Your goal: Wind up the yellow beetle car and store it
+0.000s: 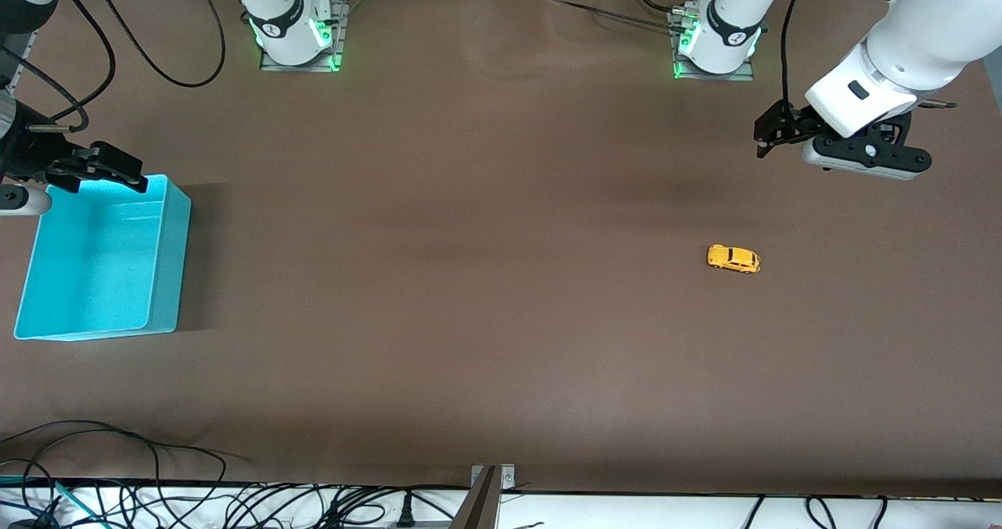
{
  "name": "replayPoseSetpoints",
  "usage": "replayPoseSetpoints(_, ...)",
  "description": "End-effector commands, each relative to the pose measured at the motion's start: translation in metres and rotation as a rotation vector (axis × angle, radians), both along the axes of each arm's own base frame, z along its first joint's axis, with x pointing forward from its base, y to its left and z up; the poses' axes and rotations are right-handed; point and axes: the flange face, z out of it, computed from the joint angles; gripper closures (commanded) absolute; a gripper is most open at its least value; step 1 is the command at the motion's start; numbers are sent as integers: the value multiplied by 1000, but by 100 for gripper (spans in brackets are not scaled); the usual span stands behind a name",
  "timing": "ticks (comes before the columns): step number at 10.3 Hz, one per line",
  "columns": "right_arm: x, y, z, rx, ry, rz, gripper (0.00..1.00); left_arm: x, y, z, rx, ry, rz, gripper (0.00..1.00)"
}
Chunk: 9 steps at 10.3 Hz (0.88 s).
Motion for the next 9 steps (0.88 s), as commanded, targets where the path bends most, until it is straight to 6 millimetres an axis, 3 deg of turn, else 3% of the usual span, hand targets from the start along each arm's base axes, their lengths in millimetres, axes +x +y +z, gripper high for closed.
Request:
replayPoseSetpoints(1,0,1,6,15,-9,15,0,5,5,6,9,4,-13,0)
replayPoseSetpoints(9,2,10,2,27,-4,10,0,4,2,7,9,3,-18,0)
